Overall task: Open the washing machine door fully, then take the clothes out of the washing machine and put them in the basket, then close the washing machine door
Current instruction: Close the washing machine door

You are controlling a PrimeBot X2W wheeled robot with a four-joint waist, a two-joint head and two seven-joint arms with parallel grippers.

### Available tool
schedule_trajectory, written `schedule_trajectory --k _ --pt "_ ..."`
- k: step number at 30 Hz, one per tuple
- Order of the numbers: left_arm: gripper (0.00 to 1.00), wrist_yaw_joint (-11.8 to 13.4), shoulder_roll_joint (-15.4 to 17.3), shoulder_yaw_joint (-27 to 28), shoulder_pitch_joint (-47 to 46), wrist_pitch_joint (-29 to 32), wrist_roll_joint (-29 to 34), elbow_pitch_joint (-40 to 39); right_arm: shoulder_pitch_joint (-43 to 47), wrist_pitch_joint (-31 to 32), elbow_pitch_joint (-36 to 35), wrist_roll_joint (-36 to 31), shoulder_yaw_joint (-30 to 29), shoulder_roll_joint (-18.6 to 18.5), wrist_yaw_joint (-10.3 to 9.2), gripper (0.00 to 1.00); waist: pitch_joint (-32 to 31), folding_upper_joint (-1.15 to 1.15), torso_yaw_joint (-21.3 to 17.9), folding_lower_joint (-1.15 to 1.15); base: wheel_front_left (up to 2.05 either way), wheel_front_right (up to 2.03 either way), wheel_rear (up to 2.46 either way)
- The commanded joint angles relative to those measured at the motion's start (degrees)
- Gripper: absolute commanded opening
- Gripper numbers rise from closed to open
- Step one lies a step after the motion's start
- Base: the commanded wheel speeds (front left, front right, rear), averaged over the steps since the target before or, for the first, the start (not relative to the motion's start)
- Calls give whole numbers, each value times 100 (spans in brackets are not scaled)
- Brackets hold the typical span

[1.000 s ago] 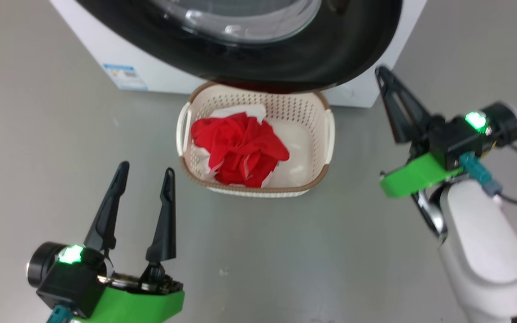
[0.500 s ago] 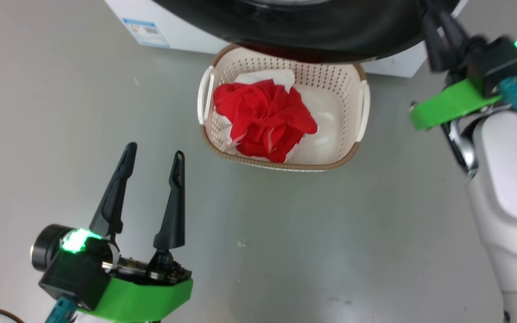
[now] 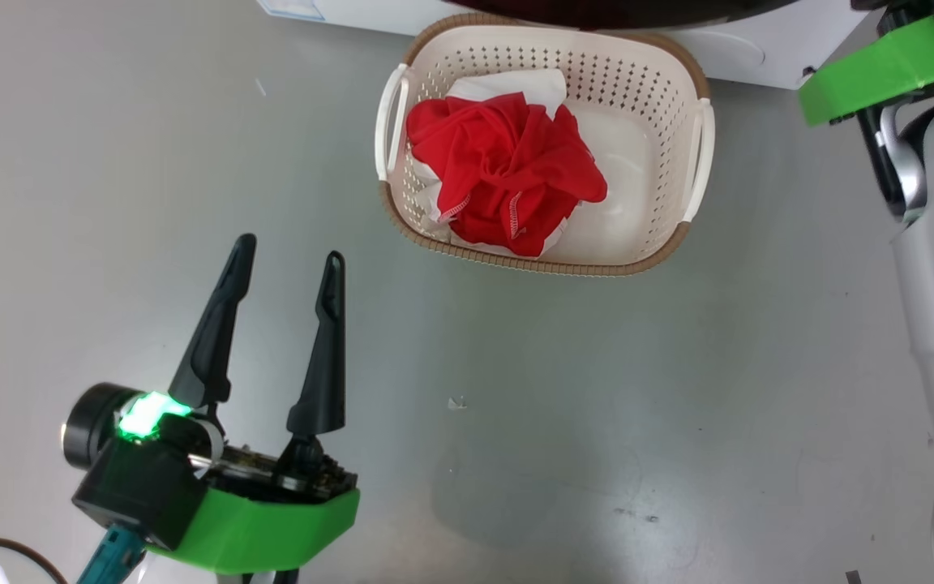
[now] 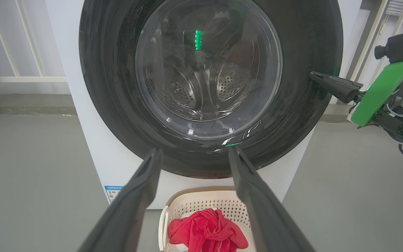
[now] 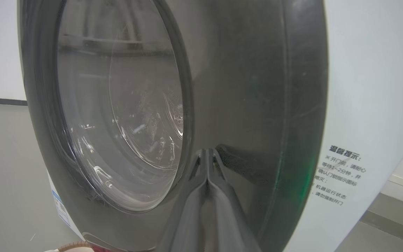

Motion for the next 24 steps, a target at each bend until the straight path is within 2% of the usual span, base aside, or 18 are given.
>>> schedule_trajectory --k 1,17,24 --pt "100 59 64 157 -83 -44 -9 -178 -140 -35 -82 -62 34 55 -8 0 45 0 37 0 0 0 0" --pt "100 82 64 99 -154 -44 179 -156 -1248 -35 871 -216 -349 -98 -8 0 253 0 41 0 0 0 0" --pt "100 104 64 94 -202 -44 119 -106 -1387 -35 1005 -332 -426 -61 -8 0 233 0 81 0 0 0 0"
